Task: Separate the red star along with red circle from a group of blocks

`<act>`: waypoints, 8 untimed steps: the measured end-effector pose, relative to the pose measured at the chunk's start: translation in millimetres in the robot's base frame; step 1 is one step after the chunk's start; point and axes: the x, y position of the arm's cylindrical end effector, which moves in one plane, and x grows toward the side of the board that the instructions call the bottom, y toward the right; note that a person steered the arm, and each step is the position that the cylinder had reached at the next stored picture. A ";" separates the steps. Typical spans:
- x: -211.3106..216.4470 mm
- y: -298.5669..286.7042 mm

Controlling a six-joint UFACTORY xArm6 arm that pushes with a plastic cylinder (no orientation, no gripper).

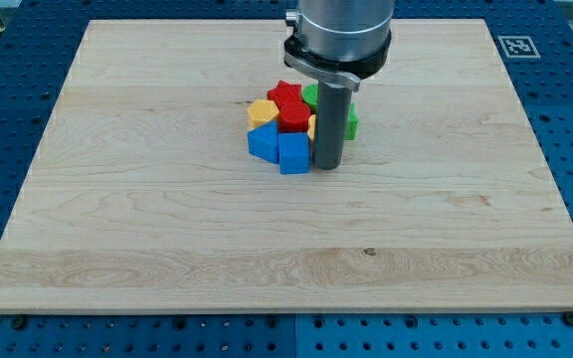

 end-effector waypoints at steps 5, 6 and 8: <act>-36.7 -49.9; -58.5 -51.3; -88.8 -51.4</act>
